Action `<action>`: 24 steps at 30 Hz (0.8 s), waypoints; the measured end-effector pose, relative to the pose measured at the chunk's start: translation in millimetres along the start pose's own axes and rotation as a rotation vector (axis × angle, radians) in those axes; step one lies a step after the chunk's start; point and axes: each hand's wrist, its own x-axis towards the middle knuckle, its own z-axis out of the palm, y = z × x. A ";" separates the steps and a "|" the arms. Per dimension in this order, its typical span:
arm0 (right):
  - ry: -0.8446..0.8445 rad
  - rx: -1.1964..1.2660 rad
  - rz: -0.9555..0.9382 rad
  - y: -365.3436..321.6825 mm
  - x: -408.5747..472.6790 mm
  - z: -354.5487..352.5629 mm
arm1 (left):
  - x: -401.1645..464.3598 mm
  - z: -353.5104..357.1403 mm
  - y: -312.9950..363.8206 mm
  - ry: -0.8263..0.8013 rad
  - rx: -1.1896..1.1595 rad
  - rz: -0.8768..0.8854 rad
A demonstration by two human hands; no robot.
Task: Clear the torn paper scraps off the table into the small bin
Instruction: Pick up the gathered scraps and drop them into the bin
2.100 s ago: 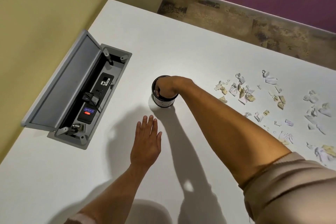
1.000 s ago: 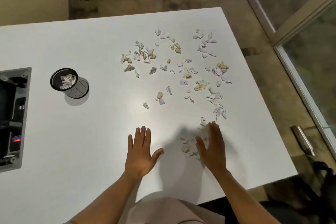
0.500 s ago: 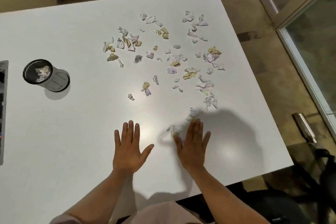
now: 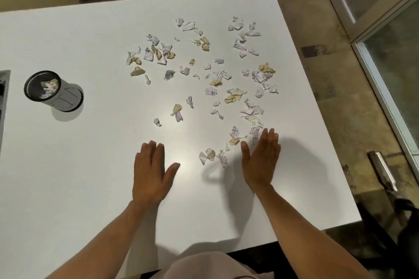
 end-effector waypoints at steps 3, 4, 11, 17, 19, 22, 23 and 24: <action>-0.053 0.008 -0.005 7.2 17.1 -0.8 | 37.2 -0.4 3.9 0.052 -0.013 -0.128; -0.063 0.008 -0.019 6.4 22.0 -0.2 | 49.4 0.5 3.5 0.053 -0.004 -0.157; -0.190 -0.059 -0.298 -2.8 32.8 12.3 | 103.4 12.7 8.3 -0.065 0.084 -0.098; -0.124 0.039 -0.358 -7.1 55.3 4.1 | 115.2 23.9 36.4 -0.135 -0.071 0.172; -0.128 0.054 -0.266 -7.7 77.1 3.5 | 128.6 19.8 45.4 -0.122 -0.187 0.124; -0.176 0.023 -0.243 -10.9 105.3 6.9 | 155.4 15.4 52.2 -0.118 -0.240 0.080; -0.203 0.011 -0.272 -13.7 111.7 8.7 | 164.3 15.7 54.1 -0.141 -0.198 0.099; -0.224 -0.005 -0.320 -16.9 115.7 9.9 | 171.3 17.2 56.4 -0.173 -0.136 0.136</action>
